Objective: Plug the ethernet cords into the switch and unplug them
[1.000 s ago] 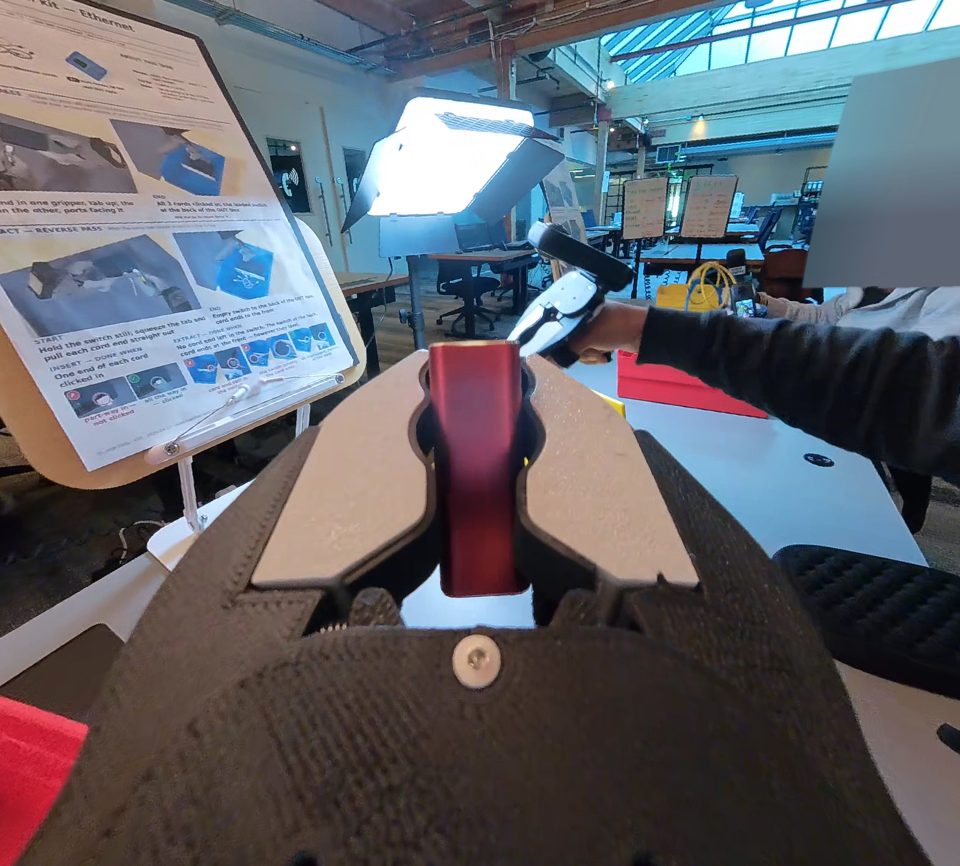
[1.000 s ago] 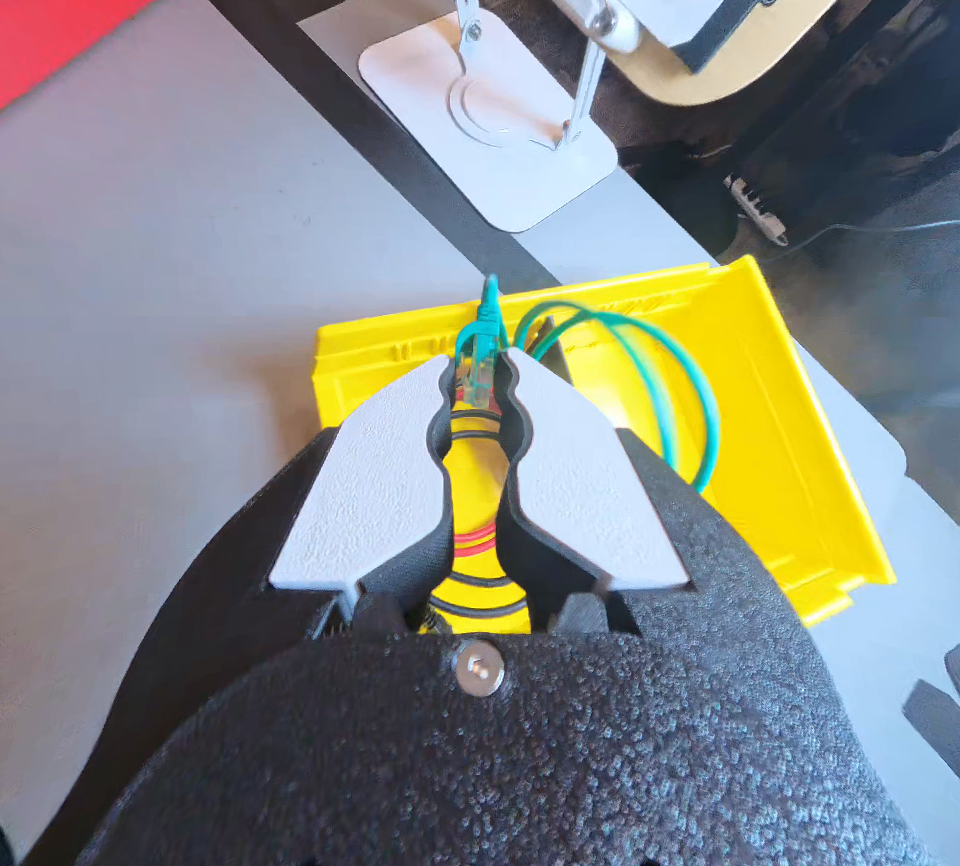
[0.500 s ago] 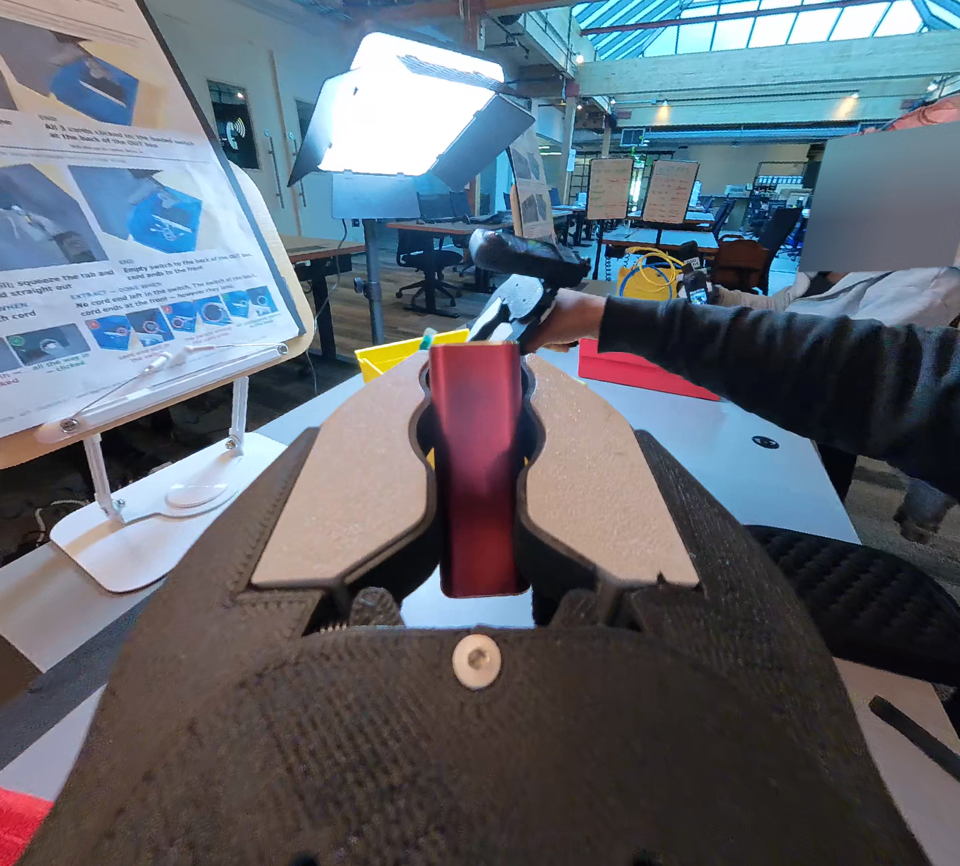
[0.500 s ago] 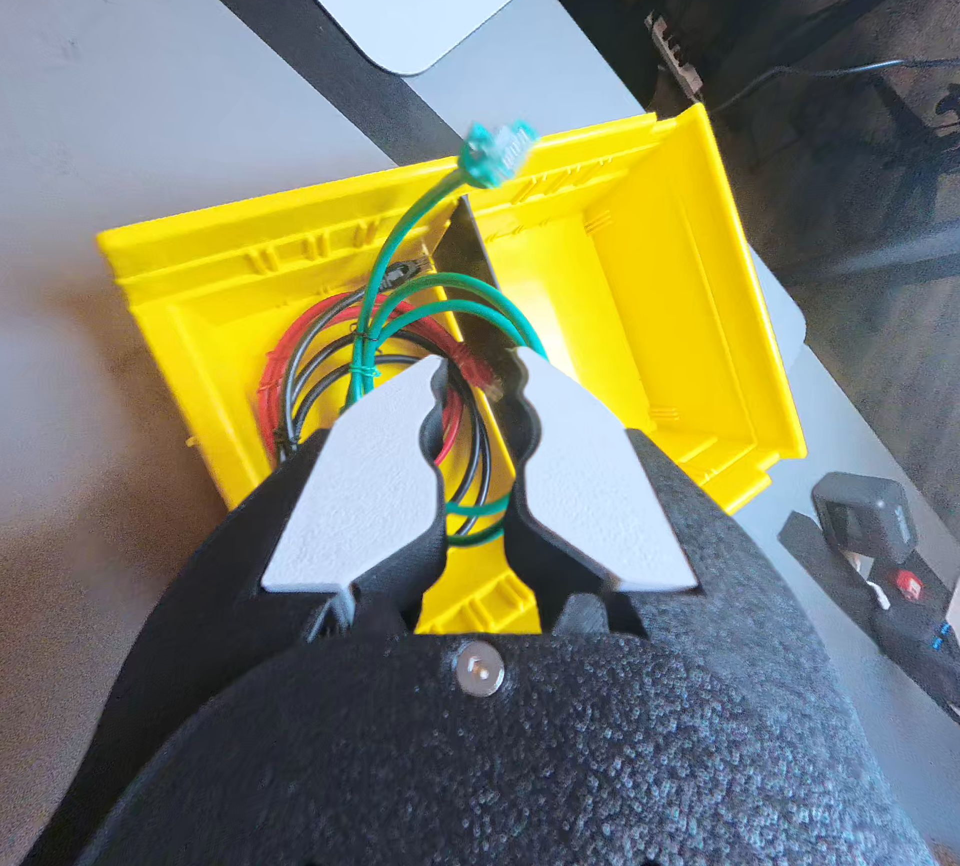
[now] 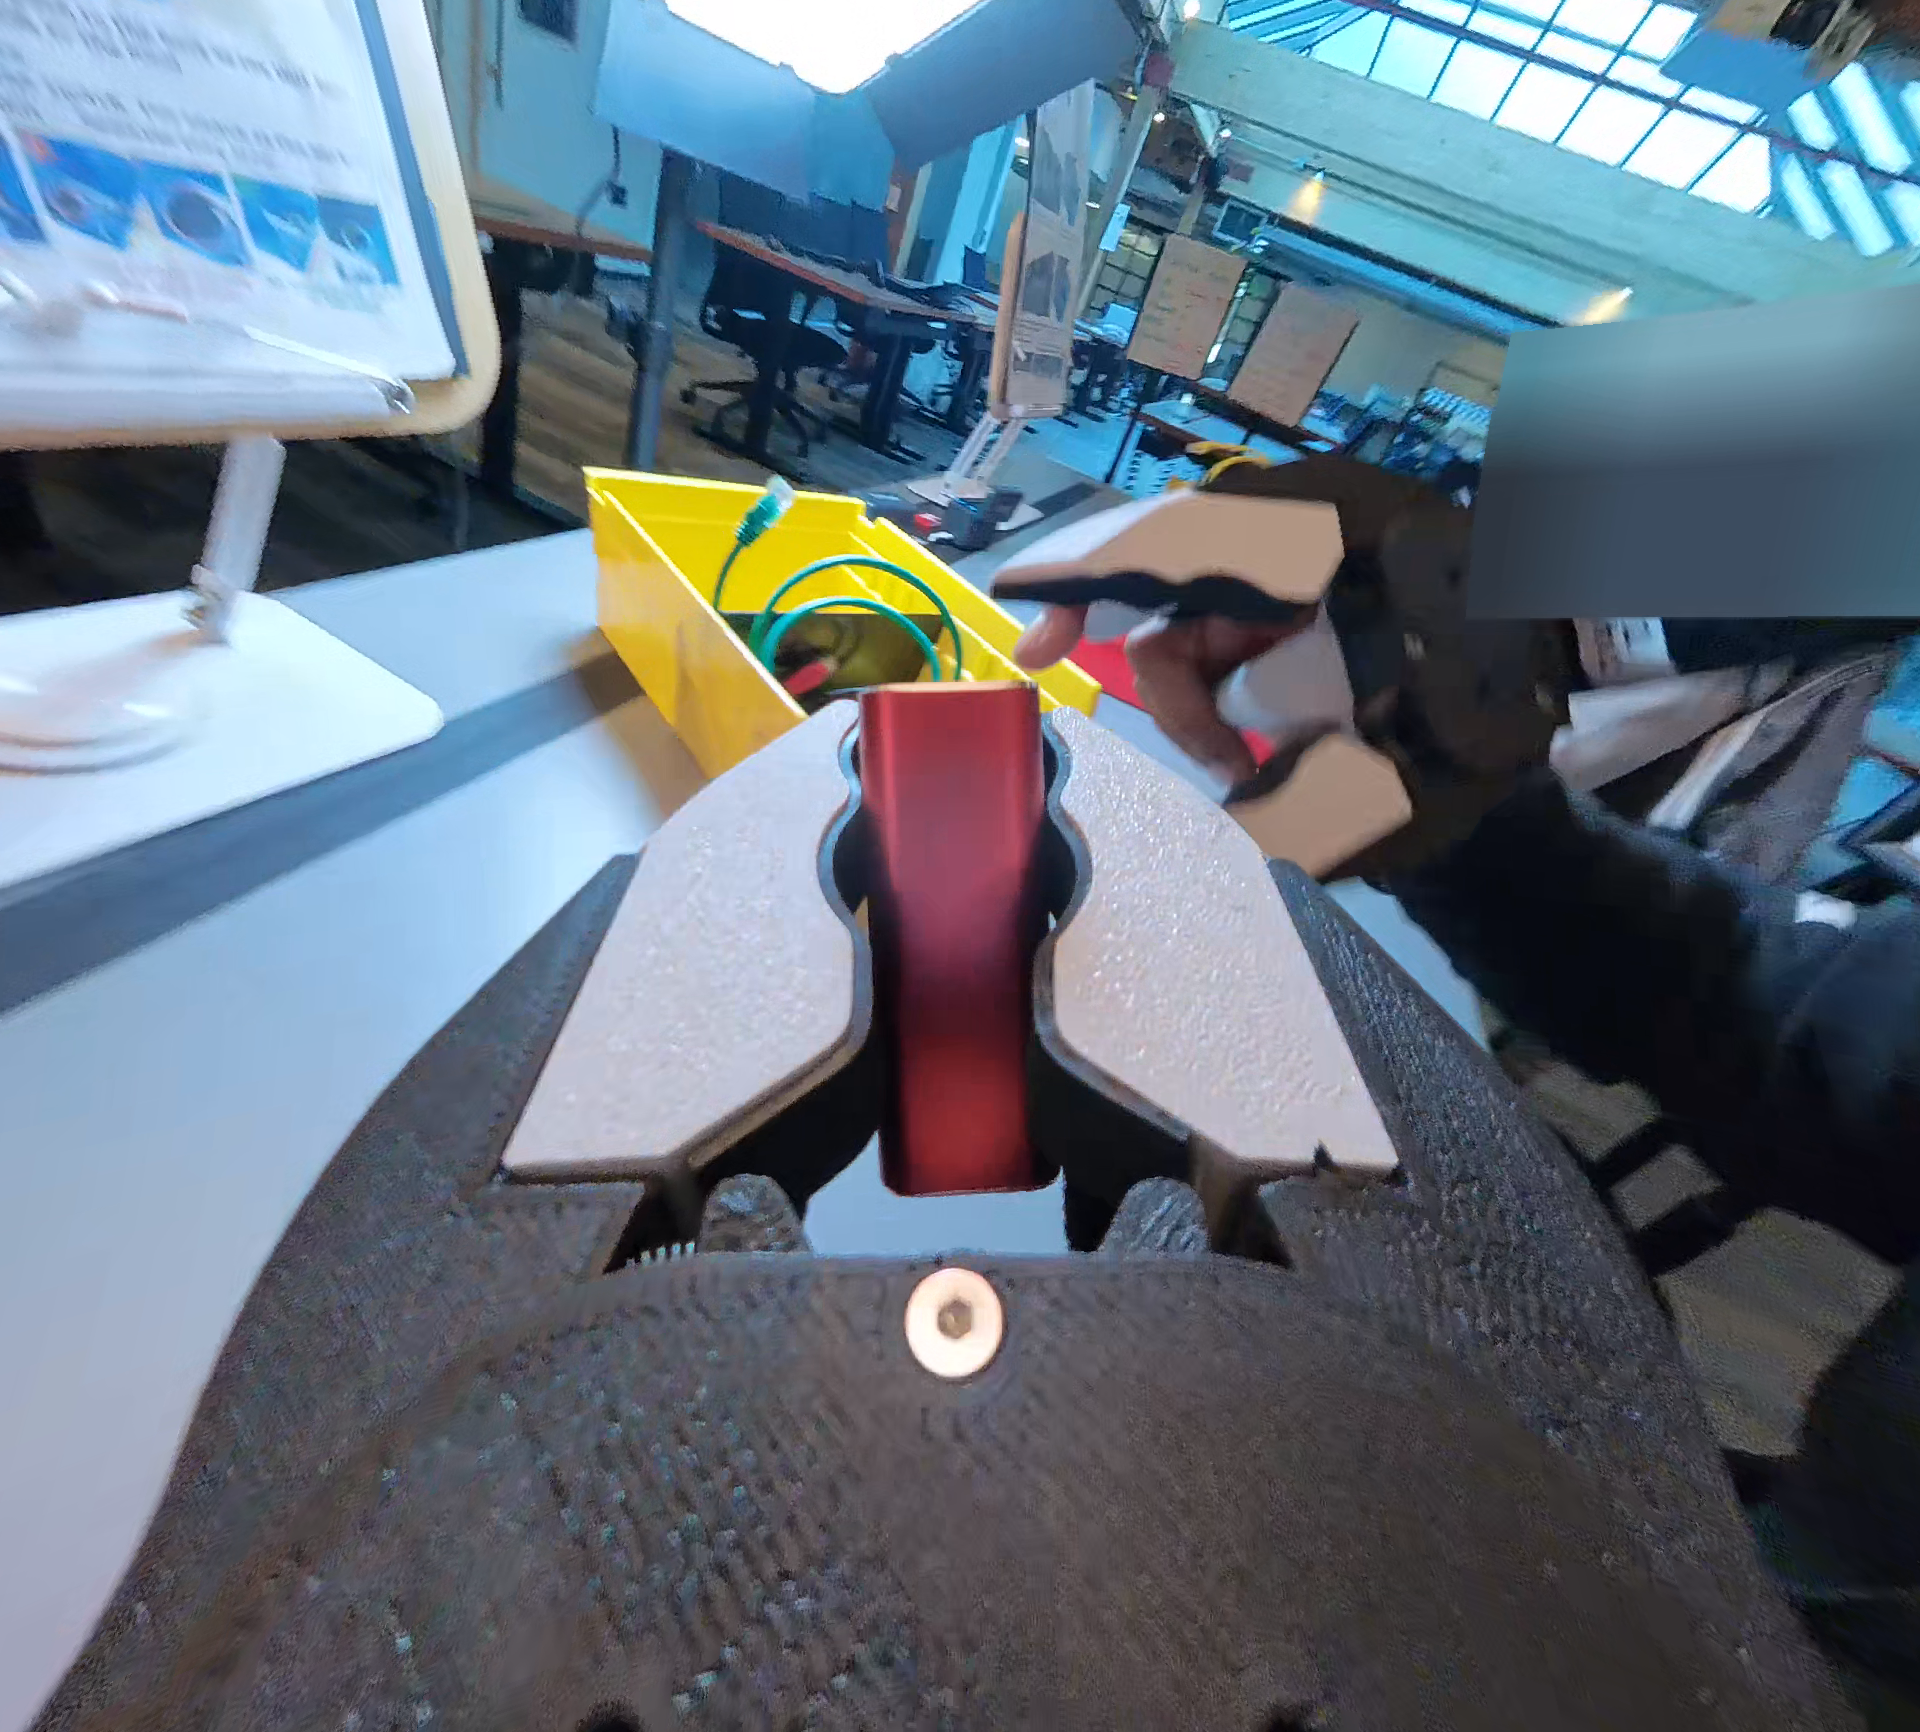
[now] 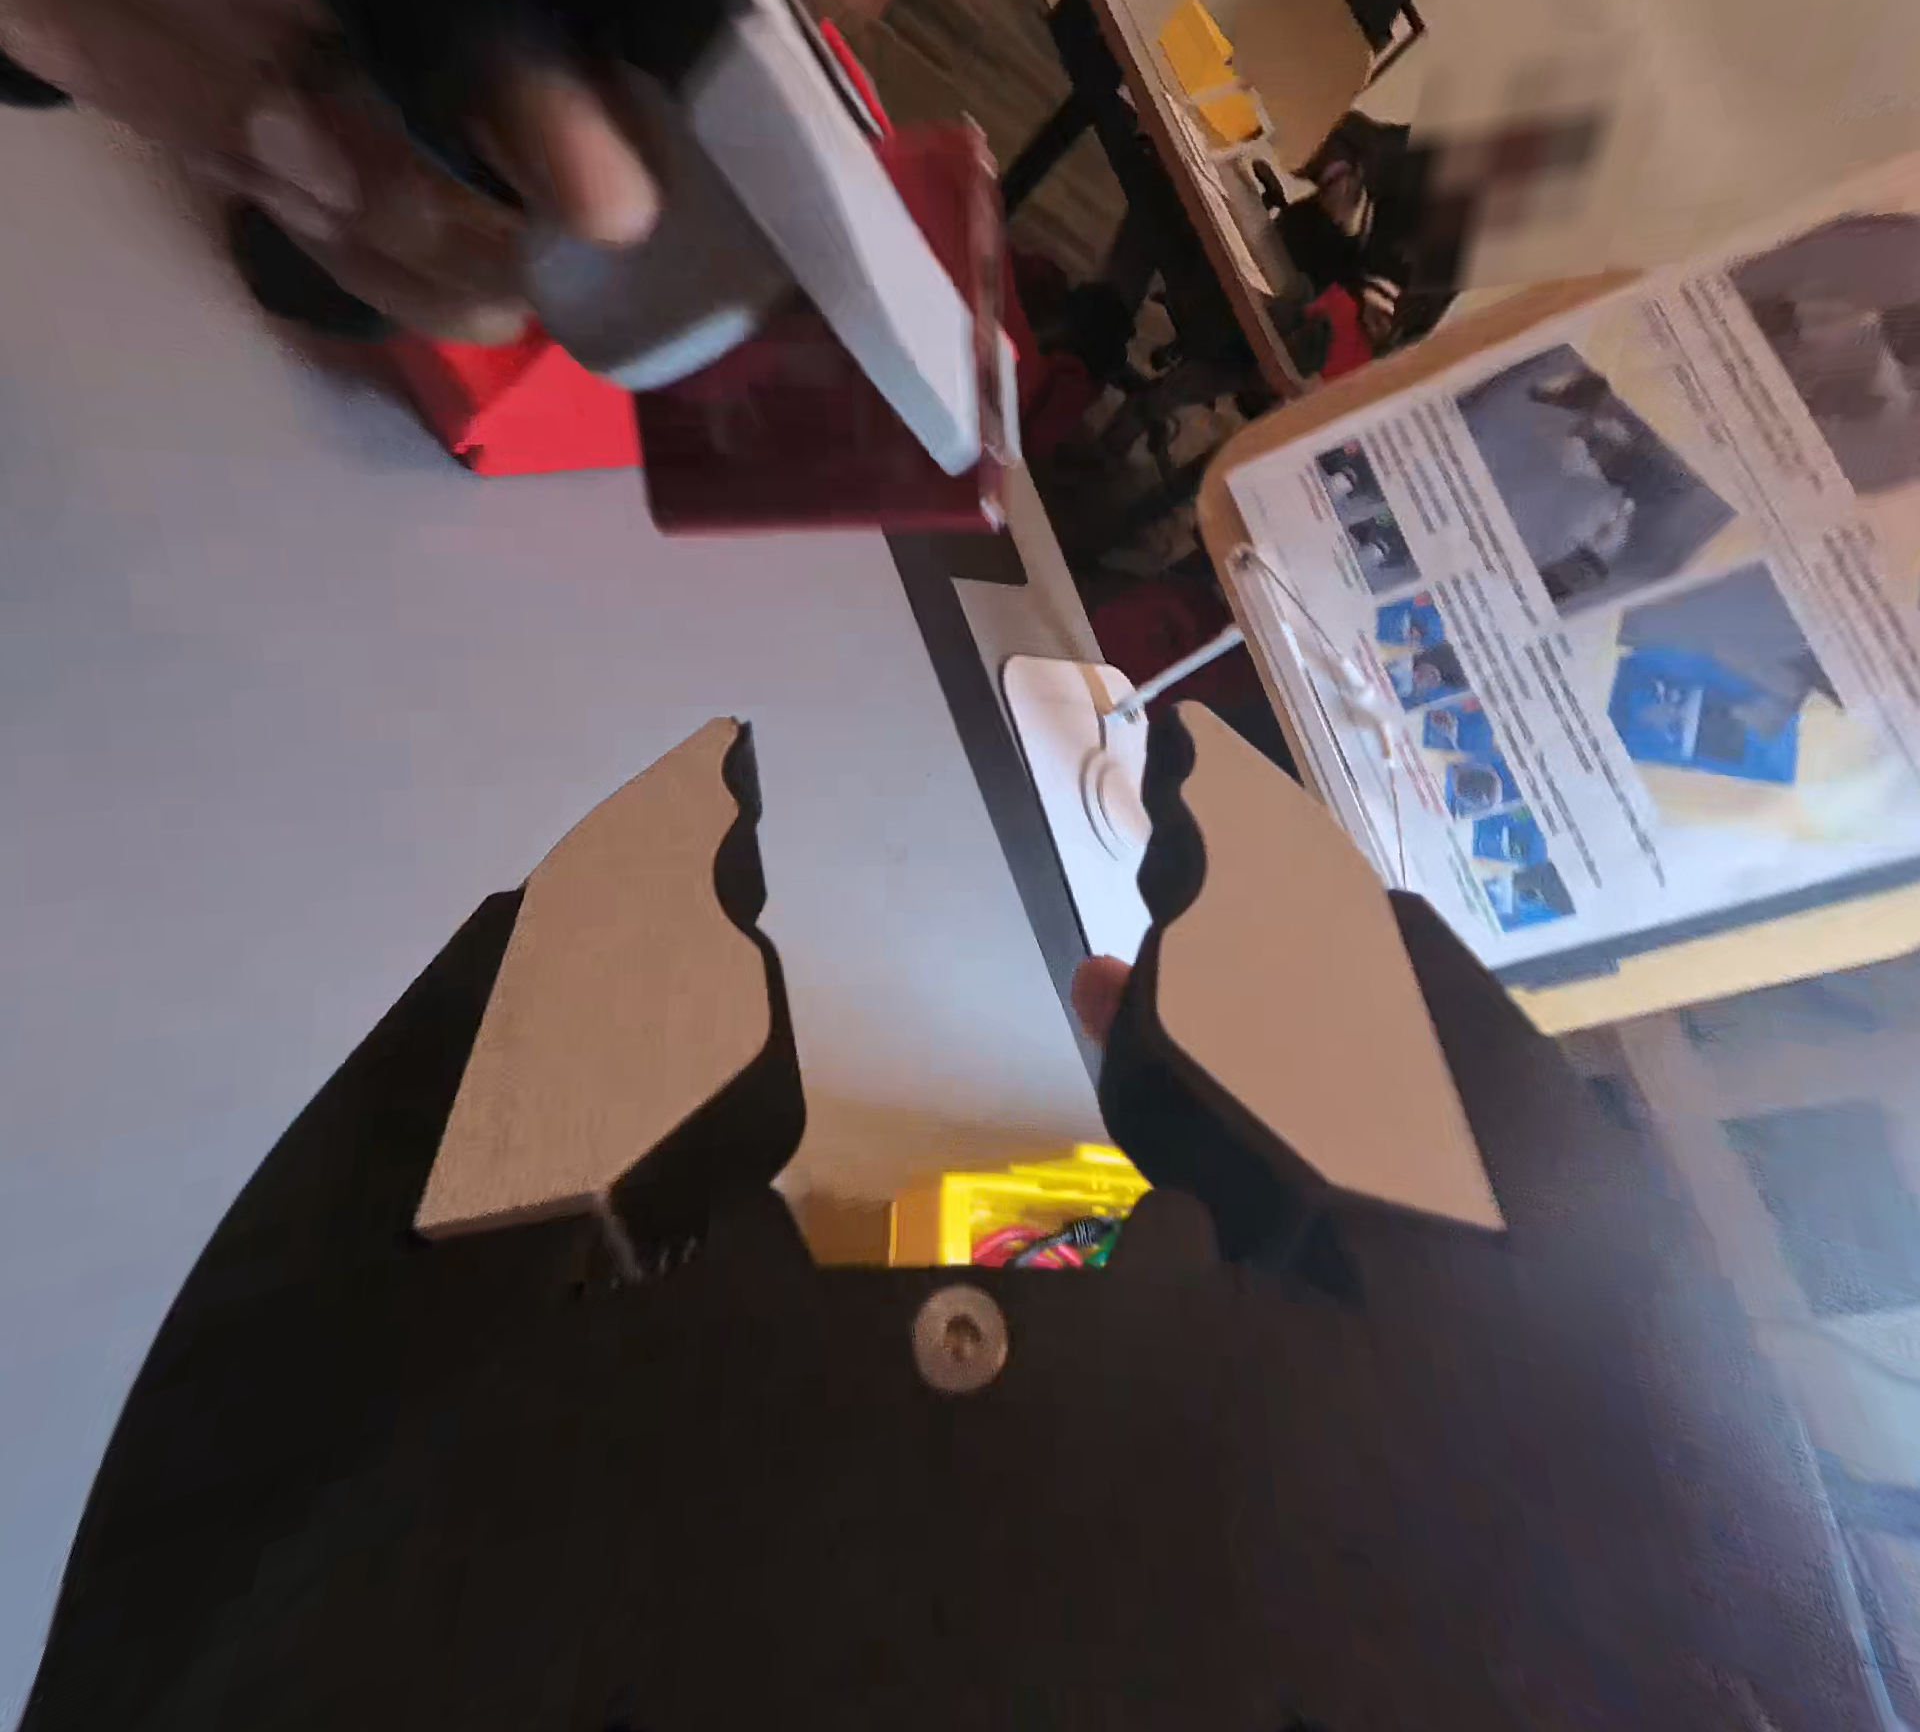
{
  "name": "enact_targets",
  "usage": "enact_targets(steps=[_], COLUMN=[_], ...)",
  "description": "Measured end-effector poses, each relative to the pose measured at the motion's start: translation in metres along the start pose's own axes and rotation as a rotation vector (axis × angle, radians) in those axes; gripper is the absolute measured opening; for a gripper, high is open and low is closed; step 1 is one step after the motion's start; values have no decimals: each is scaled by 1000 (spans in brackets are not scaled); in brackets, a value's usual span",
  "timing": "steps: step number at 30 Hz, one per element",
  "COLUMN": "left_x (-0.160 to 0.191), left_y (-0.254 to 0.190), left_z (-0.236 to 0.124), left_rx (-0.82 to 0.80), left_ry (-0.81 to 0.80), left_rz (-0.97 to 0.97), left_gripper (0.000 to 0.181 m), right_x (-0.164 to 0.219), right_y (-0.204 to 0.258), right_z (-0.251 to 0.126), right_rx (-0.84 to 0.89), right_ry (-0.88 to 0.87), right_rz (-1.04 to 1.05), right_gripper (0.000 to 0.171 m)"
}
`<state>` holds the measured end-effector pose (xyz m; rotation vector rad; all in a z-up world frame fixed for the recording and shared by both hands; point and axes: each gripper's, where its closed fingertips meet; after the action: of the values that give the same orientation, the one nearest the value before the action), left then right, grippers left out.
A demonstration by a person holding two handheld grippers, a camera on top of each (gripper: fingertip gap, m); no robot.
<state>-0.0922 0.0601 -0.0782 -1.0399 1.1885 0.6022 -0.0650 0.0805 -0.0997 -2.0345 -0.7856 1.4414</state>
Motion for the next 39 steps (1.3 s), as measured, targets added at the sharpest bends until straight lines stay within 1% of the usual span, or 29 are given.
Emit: enact_targets(steps=[3, 5, 6, 9, 14, 20, 21, 23, 30, 33, 35, 37, 39], left_x=[10, 13, 13, 14, 13, 16, 17, 23, 34, 30, 26, 19, 12], left_y=[-8, -9, -5, -6, -4, -1, 0, 2, -2, 2, 8, 13, 15], left_z=[11, 15, 15, 12, 15, 16, 16, 18, 26, 22, 18, 11, 4], left_rx=[59, 60, 38, 85, 125, 129, 123, 99, 134, 141, 128, 104, 78], left_ry=[-8, -13, -20, -11, -64, -76, -75, -50, -1, -35, -45, -68, -72], left_rz=[-119, -147, -141, -197, -291, -334, -336, -315, -345, -367, -374, -350, -297], left_gripper=[28, 28, 28, 29, 27, 27, 27, 29, 29, 30, 36, 36, 34], right_x=[-16, -16, -15, -16, -14, -11, -9, -1, 9, 19, 26, 34, 47], right_y=[25, 29, 32, 33, 33, 36, 37, 36, 42, 35, 25, 9, -17], right_z=[14, 22, 25, 25, 27, 29, 30, 29, 18, 10, 2, -7, -16], right_rx=[6, 21, 9, 21, 13, -6, -8, -8, -76, -97, -101, -96, -76], right_ry=[-5, 14, 21, 6, 60, 97, 110, 150, 125, 123, 127, 138, 162], right_rz=[-38, -51, -46, -83, -76, -28, -33, -82, -6, 48, 92, 136, 183], right_gripper=[80, 78, 72, 72, 79, 82, 81, 74, 74, 74, 74, 74, 74])
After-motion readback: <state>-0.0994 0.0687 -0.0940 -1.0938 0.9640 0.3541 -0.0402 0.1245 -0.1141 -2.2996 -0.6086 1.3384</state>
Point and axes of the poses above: each gripper's, where its closed fingertips meet, z out along the fingers, x out of its underside, y = z × x across the jaws, and after that the axes turned 3 degrees about x, right-handed
